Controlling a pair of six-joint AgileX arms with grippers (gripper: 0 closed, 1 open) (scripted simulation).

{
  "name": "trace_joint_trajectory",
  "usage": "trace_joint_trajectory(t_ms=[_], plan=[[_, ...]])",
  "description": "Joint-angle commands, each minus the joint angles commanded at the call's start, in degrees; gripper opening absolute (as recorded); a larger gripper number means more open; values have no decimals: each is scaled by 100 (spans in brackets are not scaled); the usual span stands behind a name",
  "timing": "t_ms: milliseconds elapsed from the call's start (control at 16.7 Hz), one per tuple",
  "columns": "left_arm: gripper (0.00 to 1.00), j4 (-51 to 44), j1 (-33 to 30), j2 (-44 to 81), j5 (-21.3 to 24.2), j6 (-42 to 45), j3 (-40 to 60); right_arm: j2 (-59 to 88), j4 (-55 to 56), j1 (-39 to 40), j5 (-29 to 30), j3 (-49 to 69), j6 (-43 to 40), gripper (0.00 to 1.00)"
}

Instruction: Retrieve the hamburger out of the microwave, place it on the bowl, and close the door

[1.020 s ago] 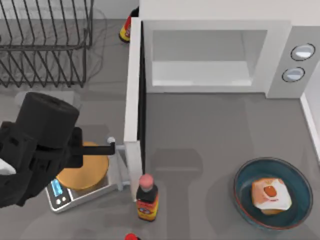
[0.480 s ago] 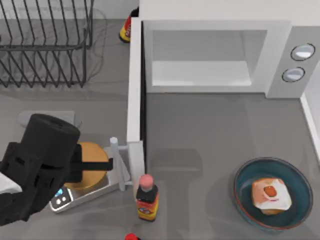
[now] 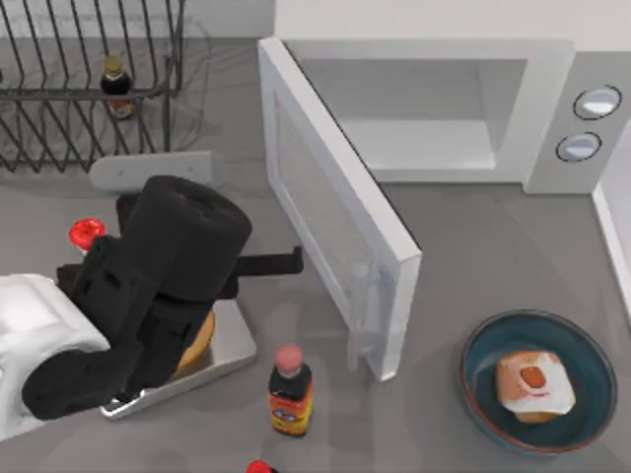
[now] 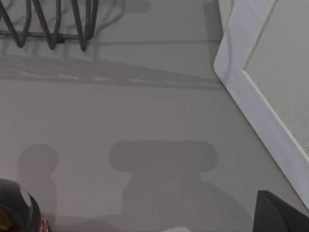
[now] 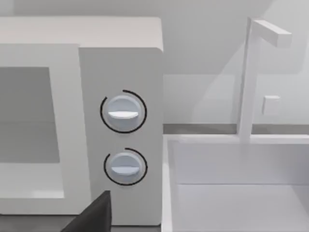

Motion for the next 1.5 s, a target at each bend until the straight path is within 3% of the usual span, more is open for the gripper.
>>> trace_joint_trajectory(t_ms=[180,420,840,1500], plan=[[0,-113,-357,658,-250,-423,334,0,0,0,0,0,0,100],[0,-289,-588,1455,-31,-810,341,0,0,0,0,0,0,100],[0,-341,-612,1537,-19,-889,400,0,0,0,0,0,0,100],[0,-1278,-1575,3165,-437,-1849,2417,0,0,0,0,0,0,100]])
